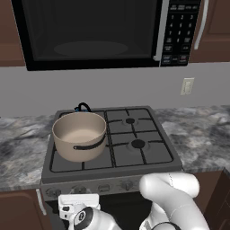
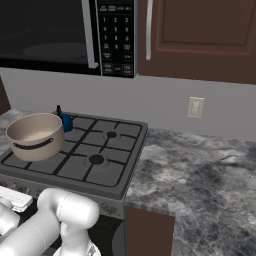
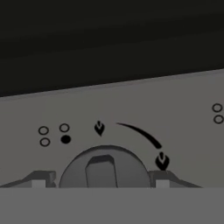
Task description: Pick the kettle from the cabinet and place it on a stove burner. Then pick the pot from the counter and place it on another stove burner. Finally, turn both burners on.
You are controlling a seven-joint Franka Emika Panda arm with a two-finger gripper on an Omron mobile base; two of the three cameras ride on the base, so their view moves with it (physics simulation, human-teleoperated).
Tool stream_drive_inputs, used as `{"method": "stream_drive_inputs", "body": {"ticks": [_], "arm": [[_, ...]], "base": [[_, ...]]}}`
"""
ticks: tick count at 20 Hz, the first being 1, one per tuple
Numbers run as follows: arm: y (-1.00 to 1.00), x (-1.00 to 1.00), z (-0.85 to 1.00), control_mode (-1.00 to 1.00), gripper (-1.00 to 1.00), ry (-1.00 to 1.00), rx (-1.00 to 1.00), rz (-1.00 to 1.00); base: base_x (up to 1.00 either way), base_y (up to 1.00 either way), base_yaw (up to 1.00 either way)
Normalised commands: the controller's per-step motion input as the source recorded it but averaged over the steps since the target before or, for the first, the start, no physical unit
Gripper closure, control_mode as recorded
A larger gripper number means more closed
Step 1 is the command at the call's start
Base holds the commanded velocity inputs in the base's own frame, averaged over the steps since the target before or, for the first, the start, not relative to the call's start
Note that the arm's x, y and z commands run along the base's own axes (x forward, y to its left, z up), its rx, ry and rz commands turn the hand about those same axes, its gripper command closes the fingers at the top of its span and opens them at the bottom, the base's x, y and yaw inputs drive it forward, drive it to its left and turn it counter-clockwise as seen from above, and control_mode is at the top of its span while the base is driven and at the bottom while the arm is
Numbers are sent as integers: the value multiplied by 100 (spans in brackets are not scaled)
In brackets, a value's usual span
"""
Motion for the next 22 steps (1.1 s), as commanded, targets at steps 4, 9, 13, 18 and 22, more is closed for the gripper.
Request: {"method": "stream_drive_inputs", "body": {"ticks": [4, 9, 13, 18, 22], "arm": [[4, 11, -2, -100, 100, 0, 0, 3], [11, 3, 0, -100, 100, 0, -3, 5], [25, 0, 0, -100, 100, 0, -8, 6], [32, 0, 0, -100, 100, 0, -10, 4], [33, 0, 0, -100, 100, 0, -12, 4]], "base": [[0, 0, 0], [0, 0, 0], [0, 0, 0], [0, 0, 0], [0, 0, 0]]}}
